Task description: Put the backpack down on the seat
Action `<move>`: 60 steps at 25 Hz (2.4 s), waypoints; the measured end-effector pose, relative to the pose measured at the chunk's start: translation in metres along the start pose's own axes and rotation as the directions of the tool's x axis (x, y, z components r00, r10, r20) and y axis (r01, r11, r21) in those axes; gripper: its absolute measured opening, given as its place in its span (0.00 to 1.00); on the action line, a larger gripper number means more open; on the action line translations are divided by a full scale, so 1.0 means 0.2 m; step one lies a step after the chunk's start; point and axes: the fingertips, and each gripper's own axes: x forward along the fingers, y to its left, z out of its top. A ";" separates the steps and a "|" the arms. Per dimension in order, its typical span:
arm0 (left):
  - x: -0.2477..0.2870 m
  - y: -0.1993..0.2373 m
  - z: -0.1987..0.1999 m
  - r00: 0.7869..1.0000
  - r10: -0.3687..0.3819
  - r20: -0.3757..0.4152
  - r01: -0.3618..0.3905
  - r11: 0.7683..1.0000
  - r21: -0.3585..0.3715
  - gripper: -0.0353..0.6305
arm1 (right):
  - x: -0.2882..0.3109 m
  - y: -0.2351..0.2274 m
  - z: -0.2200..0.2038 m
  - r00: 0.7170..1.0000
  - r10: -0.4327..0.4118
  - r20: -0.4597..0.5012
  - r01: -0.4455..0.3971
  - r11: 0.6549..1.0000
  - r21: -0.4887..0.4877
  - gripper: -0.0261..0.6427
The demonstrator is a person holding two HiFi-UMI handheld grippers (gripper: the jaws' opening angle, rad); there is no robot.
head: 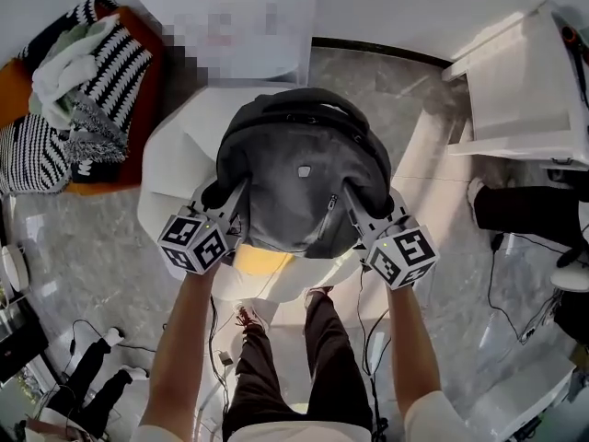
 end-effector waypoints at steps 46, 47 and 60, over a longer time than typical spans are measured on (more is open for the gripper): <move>0.55 0.28 -0.68 0.969 0.121 -0.214 -0.140 0.987 -0.077 0.29 | 0.34 -0.61 -0.73 0.985 0.035 -0.167 -0.009 0.988 0.157 0.18; 0.56 0.29 -0.69 0.967 0.124 -0.223 -0.145 0.987 -0.077 0.29 | 0.35 -0.63 -0.74 0.983 0.020 -0.180 0.008 0.988 0.153 0.18; 0.56 0.31 -0.70 0.962 0.149 -0.230 -0.172 0.982 -0.084 0.34 | 0.35 -0.66 -0.75 0.978 -0.022 -0.209 0.058 0.984 0.167 0.25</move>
